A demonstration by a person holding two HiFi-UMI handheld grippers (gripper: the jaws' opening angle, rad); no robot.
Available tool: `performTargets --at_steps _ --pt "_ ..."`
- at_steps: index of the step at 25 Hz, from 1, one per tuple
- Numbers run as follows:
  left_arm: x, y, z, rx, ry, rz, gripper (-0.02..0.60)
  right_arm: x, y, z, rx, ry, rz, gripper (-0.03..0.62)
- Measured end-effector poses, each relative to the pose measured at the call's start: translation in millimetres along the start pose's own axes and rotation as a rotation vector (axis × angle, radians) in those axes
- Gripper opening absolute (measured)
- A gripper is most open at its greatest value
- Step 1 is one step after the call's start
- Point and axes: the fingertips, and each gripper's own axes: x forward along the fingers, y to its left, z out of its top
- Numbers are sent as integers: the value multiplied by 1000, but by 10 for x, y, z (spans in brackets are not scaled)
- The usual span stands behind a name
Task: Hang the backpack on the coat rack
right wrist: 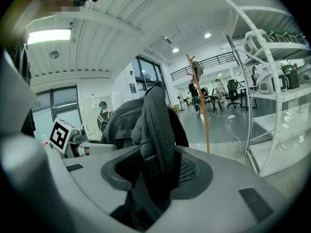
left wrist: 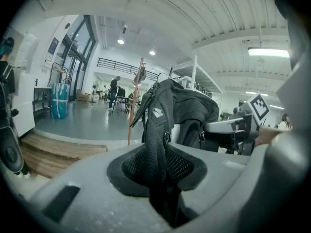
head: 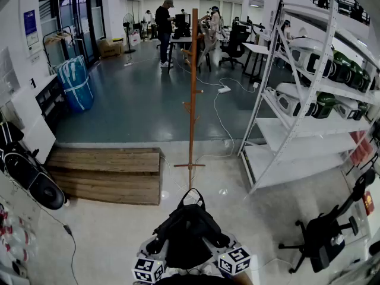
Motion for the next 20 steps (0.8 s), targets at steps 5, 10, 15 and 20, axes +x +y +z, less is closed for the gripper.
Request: performTargets --at_steps 5,10,15,20 --pt "-40 28 -17 -5 2 -3 95 18 44 -23 0 1 3 166" --pt "-57 70 1 -5 3 -10 95 51 82 12 -3 0 -3 166" --pt "-93 165 2 -8 3 -14 95 117 159 8 -2 3 -1 167" --pt "-115 290 -3 -11 7 -31 95 206 233 20 -1 0 -17 166"
